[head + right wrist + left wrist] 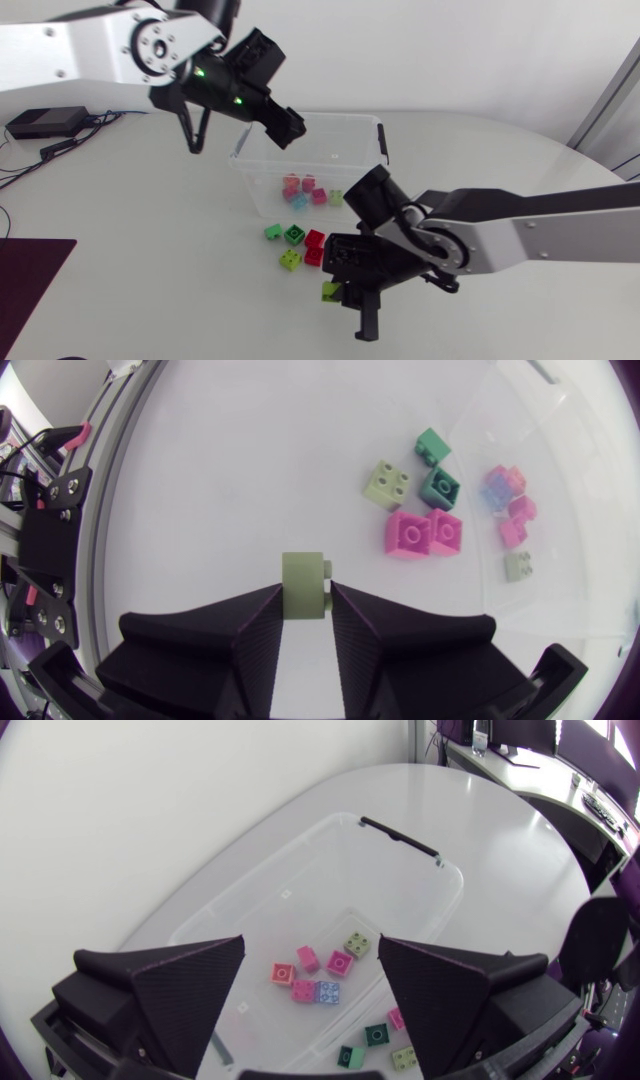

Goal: Pick up the duplo bricks and place them in the container

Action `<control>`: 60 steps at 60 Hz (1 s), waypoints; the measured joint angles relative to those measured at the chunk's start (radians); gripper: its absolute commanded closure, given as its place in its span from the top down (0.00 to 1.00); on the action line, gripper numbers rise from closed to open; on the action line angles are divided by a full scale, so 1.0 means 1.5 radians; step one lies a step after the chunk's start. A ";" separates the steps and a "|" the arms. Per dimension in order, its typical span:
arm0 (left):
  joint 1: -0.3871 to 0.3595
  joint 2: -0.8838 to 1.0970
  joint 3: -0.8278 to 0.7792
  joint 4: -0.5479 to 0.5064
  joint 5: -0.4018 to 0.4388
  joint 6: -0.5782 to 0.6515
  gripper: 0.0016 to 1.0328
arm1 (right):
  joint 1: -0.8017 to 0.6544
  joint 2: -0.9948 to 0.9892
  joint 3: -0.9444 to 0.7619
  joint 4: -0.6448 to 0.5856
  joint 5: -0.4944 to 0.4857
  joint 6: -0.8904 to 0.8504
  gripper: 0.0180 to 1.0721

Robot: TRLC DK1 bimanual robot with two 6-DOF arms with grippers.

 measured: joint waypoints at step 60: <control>-0.027 -0.048 -0.542 0.427 -0.148 0.197 0.96 | -0.222 -0.011 0.276 0.085 0.010 0.122 0.23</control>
